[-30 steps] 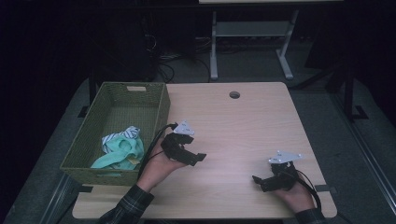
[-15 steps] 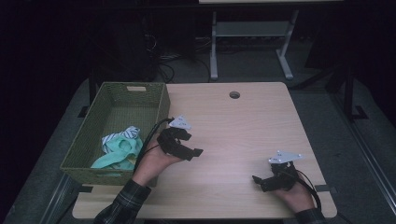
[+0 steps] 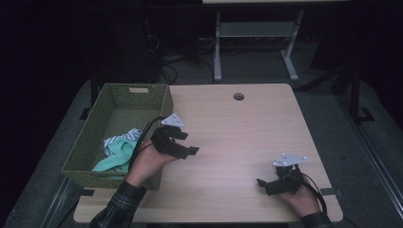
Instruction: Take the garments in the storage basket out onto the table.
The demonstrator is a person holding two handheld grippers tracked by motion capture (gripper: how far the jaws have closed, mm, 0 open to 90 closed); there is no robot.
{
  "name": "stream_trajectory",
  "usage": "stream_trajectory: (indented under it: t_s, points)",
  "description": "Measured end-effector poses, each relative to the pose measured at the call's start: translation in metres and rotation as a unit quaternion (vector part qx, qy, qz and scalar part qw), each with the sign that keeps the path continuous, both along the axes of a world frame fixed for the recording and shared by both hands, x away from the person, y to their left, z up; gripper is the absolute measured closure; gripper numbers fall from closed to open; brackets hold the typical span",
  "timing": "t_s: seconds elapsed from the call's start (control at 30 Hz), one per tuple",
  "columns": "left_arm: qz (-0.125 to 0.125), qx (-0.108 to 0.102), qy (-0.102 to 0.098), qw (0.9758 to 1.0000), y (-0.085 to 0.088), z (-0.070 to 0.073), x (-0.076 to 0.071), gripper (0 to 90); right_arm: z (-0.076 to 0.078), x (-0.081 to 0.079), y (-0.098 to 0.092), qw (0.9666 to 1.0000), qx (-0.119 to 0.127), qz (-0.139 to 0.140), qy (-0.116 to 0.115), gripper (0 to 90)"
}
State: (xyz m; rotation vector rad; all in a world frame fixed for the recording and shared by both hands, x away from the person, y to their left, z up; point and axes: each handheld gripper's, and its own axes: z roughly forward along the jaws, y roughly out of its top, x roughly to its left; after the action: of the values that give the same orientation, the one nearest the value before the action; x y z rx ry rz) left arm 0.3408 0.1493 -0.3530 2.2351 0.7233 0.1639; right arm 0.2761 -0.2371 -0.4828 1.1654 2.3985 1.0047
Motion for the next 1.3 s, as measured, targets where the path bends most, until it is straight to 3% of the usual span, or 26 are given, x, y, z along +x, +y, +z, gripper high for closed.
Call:
stream_trajectory:
  t_s: [0.47, 1.0, 1.3]
  points:
    - [0.003, 0.005, 0.0, 1.0, 0.017, 0.009, 0.001, 34.0, 0.0, 0.0, 0.0, 1.0, 0.0, 0.0, 0.0, 0.0]
    - [0.027, -0.004, 0.0, 0.9996, 0.039, 0.017, 0.002, 38.9, 0.0, 0.0, 0.0, 1.0, -0.001, 0.001, -0.002, 0.0]
    - [0.041, 0.0, 0.001, 0.9992, 0.052, 0.018, 0.005, 40.9, 0.0, 0.0, 0.0, 1.0, -0.001, 0.001, -0.002, 0.0]
